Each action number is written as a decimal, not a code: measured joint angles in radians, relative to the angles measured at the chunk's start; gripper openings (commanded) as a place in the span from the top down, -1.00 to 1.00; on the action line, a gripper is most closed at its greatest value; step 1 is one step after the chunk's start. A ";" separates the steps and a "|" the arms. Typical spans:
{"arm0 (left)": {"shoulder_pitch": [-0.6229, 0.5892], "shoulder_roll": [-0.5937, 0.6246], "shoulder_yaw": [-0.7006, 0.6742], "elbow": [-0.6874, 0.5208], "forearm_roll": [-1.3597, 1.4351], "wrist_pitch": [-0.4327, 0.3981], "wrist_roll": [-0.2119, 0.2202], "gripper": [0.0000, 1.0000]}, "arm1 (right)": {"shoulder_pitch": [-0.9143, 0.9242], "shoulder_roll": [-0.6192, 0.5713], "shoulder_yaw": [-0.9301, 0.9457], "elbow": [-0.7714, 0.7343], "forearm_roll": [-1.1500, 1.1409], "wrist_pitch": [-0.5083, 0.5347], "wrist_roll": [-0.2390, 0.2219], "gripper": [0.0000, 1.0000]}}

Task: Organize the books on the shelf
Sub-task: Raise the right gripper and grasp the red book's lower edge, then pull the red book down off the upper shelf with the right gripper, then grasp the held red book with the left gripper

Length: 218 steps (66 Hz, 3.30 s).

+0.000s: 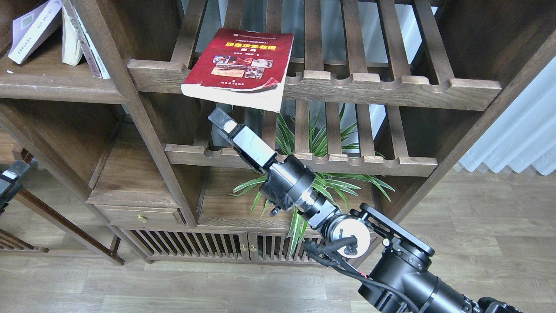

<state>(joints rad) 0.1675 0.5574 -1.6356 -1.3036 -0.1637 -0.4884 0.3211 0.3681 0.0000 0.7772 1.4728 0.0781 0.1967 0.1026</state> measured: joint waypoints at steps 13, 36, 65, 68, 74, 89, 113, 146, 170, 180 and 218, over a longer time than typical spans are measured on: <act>0.001 0.000 -0.001 0.006 0.000 0.000 0.000 -1.00 | 0.046 0.000 0.004 0.000 0.000 -0.010 0.000 -0.88; -0.006 0.000 0.000 0.010 -0.001 0.000 0.000 -1.00 | 0.095 0.000 0.052 -0.005 0.002 -0.098 0.000 -0.84; -0.006 0.001 -0.012 0.020 -0.001 0.000 0.000 -1.00 | 0.091 0.000 0.108 -0.005 0.006 -0.134 0.000 0.07; -0.006 0.002 -0.014 0.020 -0.001 0.000 0.000 -1.00 | 0.089 0.000 0.108 -0.005 0.007 -0.132 0.000 0.24; -0.006 0.002 -0.018 0.021 -0.002 0.000 -0.001 -1.00 | 0.084 0.000 0.108 -0.004 0.009 -0.124 0.005 0.55; -0.006 0.003 -0.021 0.023 -0.011 0.000 -0.005 -1.00 | 0.057 0.000 0.109 -0.001 0.020 -0.070 0.018 0.89; -0.006 -0.001 0.025 0.036 -0.108 0.000 -0.009 -1.00 | -0.146 0.000 0.090 0.095 0.029 0.074 0.017 0.89; -0.032 -0.093 0.222 0.021 -0.151 0.000 -0.010 -1.00 | -0.473 0.000 0.007 0.108 0.027 0.291 -0.007 0.87; -0.039 -0.107 0.332 0.014 -0.153 0.000 -0.011 -1.00 | -0.528 -0.087 0.007 0.043 0.047 0.293 -0.069 0.84; -0.035 -0.082 0.345 0.014 -0.191 0.000 -0.013 -1.00 | -0.529 -0.061 0.001 0.007 0.045 0.292 -0.091 0.84; -0.049 -0.182 0.471 -0.072 -0.210 0.000 -0.026 -1.00 | -0.528 0.000 -0.038 -0.127 -0.022 0.292 -0.164 0.85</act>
<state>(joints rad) 0.1187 0.3750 -1.1642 -1.3752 -0.3733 -0.4887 0.2953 -0.1595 0.0002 0.7392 1.3453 0.0558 0.4886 -0.0613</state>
